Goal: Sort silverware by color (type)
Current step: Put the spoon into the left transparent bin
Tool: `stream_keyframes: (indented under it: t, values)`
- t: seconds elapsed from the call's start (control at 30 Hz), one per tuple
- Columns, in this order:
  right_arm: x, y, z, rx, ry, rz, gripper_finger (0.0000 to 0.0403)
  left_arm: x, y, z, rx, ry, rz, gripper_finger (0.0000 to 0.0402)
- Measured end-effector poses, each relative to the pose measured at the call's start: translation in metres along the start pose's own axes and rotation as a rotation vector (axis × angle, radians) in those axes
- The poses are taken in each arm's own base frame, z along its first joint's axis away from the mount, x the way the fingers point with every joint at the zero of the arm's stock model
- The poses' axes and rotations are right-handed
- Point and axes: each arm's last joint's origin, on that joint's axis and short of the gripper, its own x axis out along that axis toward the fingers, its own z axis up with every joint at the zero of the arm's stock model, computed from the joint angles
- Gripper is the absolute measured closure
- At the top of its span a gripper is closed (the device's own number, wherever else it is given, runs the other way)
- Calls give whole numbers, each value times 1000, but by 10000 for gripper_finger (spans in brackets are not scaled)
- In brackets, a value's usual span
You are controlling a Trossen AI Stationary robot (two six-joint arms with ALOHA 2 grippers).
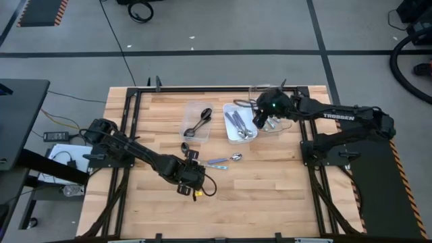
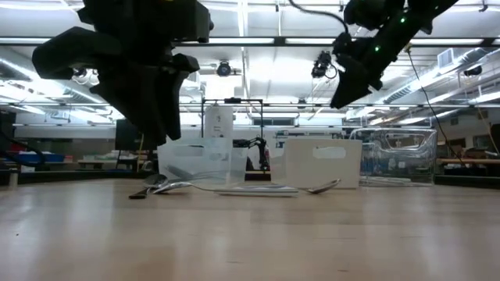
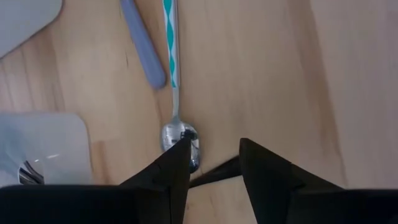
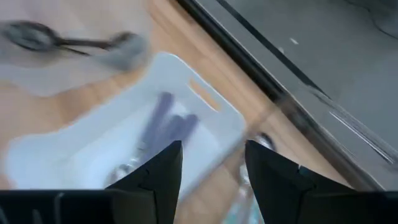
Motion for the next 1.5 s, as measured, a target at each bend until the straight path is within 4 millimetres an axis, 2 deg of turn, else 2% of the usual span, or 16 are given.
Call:
stream_keyframes:
  t: [0.27,0.57,1.17,1.5]
  values:
    - [-8,34,-2,-82,-29,143,218,0,0,1,-3,-6,0,258]
    - [-18,67,-11,-91,-9,291,218,1,3,4,-42,-29,4,258]
    - [-47,109,-30,-81,8,435,218,3,12,5,-78,-33,11,258]
    - [-65,140,-45,-110,-64,421,218,-18,17,22,32,-249,16,258]
